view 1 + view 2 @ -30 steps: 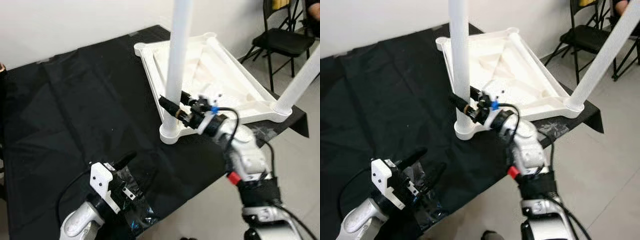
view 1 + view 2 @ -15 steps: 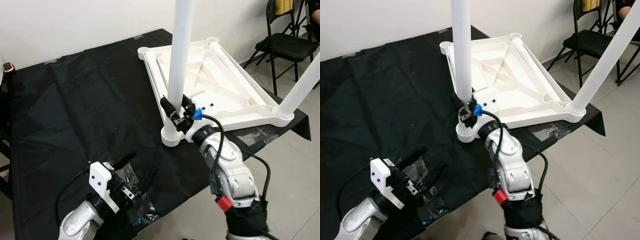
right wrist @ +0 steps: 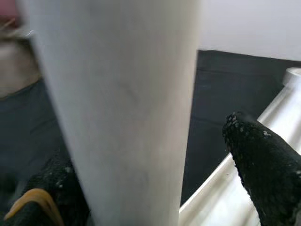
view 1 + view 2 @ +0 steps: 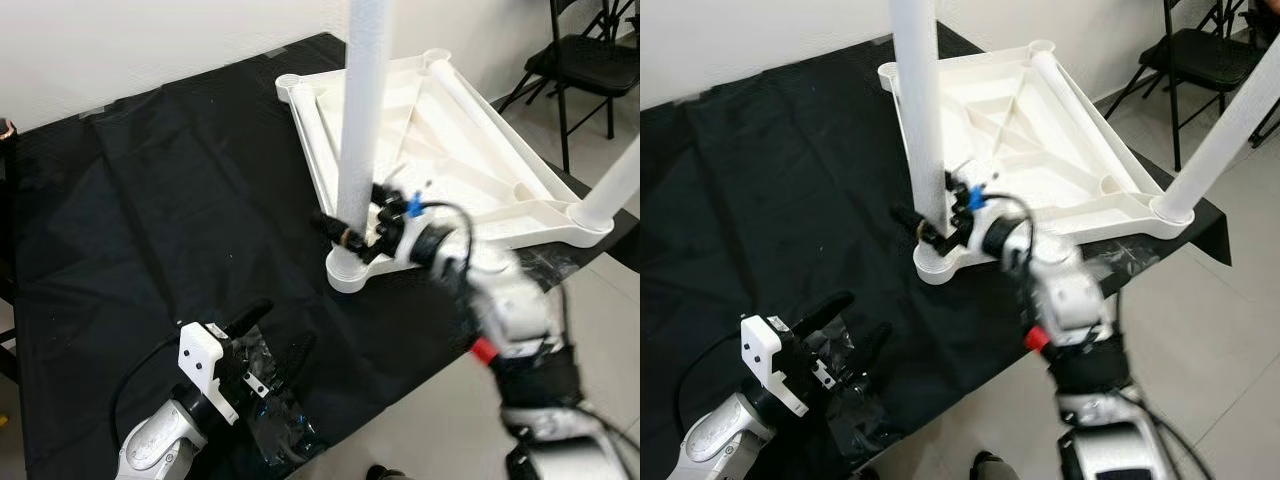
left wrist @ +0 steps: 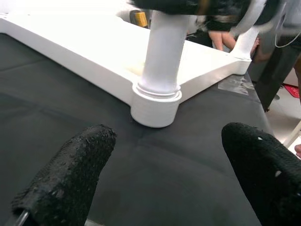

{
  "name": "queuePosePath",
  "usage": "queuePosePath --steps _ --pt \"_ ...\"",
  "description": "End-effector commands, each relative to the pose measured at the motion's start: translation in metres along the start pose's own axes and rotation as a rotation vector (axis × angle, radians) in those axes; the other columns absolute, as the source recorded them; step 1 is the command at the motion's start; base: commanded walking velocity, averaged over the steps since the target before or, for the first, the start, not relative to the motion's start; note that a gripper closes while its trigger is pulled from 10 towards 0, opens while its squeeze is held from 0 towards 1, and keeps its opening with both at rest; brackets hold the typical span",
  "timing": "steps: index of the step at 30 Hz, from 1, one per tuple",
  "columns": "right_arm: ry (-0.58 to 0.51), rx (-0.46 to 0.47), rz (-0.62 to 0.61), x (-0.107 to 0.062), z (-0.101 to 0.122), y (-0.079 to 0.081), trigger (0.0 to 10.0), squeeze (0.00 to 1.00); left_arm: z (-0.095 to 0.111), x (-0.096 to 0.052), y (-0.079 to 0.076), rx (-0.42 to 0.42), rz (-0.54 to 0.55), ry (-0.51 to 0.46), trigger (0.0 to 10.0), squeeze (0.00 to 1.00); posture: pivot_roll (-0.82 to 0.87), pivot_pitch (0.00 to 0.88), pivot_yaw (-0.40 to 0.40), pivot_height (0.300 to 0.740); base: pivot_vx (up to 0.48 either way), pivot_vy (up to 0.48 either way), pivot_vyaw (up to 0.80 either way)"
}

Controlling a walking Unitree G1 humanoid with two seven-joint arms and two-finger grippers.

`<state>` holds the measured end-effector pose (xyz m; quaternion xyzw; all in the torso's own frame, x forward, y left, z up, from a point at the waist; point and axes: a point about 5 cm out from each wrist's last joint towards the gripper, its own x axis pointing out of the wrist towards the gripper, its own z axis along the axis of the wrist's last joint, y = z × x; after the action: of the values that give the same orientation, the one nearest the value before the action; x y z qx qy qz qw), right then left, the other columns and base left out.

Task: Building children table

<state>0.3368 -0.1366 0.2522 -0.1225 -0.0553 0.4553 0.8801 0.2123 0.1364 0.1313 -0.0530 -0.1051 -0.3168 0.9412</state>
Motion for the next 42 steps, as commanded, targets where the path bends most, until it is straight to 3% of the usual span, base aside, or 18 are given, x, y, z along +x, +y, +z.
queuePosePath --steps 1,5,9,10,11,23,24,27,28,29,30,31,32,33,34,36,39,42 --pt "0.008 -0.005 0.027 -0.005 -0.004 -0.003 10.0 0.0 -0.004 -0.004 -0.001 -0.006 0.004 0.03 10.0 0.0 0.04 0.21 0.015 0.74 0.0 0.0 0.0" --pt "-0.001 -0.021 0.131 -0.011 0.007 -0.02 10.0 0.0 -0.004 -0.005 -0.002 0.0 0.004 0.033 10.0 0.0 0.05 0.214 0.01 0.74 0.0 0.0 0.0" --pt "0.001 -0.028 0.174 -0.011 0.008 -0.024 10.0 0.0 -0.004 -0.006 -0.002 -0.001 0.004 0.033 10.0 0.0 0.05 0.215 0.009 0.74 0.0 0.0 0.0" --pt "-0.006 -0.029 0.189 -0.011 0.009 -0.025 2.8 0.0 -0.004 -0.006 -0.002 0.0 0.005 0.033 10.0 0.0 0.05 0.216 0.01 0.74 0.0 0.0 0.0" --pt "-0.014 -0.026 0.223 -0.012 0.01 -0.025 0.0 0.0 -0.004 -0.007 -0.002 0.001 0.007 0.036 10.0 0.0 0.06 0.209 0.009 0.74 0.0 0.0 0.0" --pt "0.018 -0.007 0.301 -0.016 -0.004 -0.018 0.0 0.0 -0.003 -0.009 0.0 0.003 0.009 0.044 10.0 0.0 0.05 0.212 0.022 0.74 0.0 0.0 0.0" --pt "0.02 0.029 0.313 -0.016 -0.01 -0.008 0.0 0.0 -0.004 -0.009 0.0 0.002 0.007 0.045 10.0 0.0 0.05 0.206 0.014 0.74 0.0 0.0 0.0" --pt "0.018 0.056 0.325 -0.016 -0.014 -0.001 0.0 0.0 -0.004 -0.009 0.0 0.002 0.005 0.046 10.0 0.0 0.05 0.207 0.013 0.74 0.0 0.0 0.0" --pt "0.051 0.099 0.255 -0.007 -0.027 0.012 0.0 0.0 -0.004 -0.009 0.001 0.001 0.006 0.046 10.0 0.0 0.04 0.206 0.011 0.74 0.0 0.0 0.0" --pt "0.149 0.145 -0.088 0.008 -0.053 0.023 0.0 0.0 -0.003 -0.009 0.002 0.002 0.008 0.045 10.0 0.0 0.03 0.209 0.014 0.74 0.0 0.0 0.0" --pt "0.187 0.198 -0.443 0.012 -0.067 0.032 0.0 0.0 -0.003 -0.008 0.003 0.002 0.011 0.044 10.0 0.0 0.03 0.215 0.018 0.74 0.0 0.0 0.0" --pt "0.211 0.262 -0.518 0.015 -0.075 0.057 0.0 0.0 -0.003 -0.008 0.003 0.001 0.013 0.043 10.0 0.0 0.03 0.214 0.02 0.74 0.0 0.0 0.0" --pt "0.211 0.262 -0.518 0.015 -0.075 0.057 0.0 0.0 -0.003 -0.008 0.003 0.001 0.013 0.043 10.0 0.0 0.03 0.214 0.02 0.74 0.0 0.0 0.0" --pt "0.203 0.293 -0.505 0.02 -0.074 0.081 0.0 0.0 -0.004 -0.007 0.003 0.003 0.012 0.044 10.0 0.0 0.03 0.205 0.026 0.74 0.0 0.0 0.0" --pt "0.203 0.293 -0.505 0.02 -0.074 0.081 0.0 0.0 -0.004 -0.007 0.003 0.003 0.012 0.044 10.0 0.0 0.03 0.205 0.026 0.74 0.0 0.0 0.0" --pt "0.169 0.305 -0.36 0.032 -0.067 0.104 0.0 0.0 -0.006 -0.004 0.003 0.004 0.005 0.045 10.0 0.0 0.02 0.195 0.027 0.74 0.0 0.0 0.0" --pt "0.166 0.296 -0.349 0.034 -0.066 0.104 0.0 0.0 -0.006 -0.003 0.003 0.004 0.0 0.046 10.0 0.0 0.02 0.192 0.023 0.74 0.0 0.0 0.0" --pt "0.168 0.275 -0.352 0.034 -0.065 0.094 0.0 0.0 -0.007 -0.001 0.003 0.002 -0.002 0.044 10.0 0.0 0.01 0.191 0.016 0.74 0.0 0.0 0.0"
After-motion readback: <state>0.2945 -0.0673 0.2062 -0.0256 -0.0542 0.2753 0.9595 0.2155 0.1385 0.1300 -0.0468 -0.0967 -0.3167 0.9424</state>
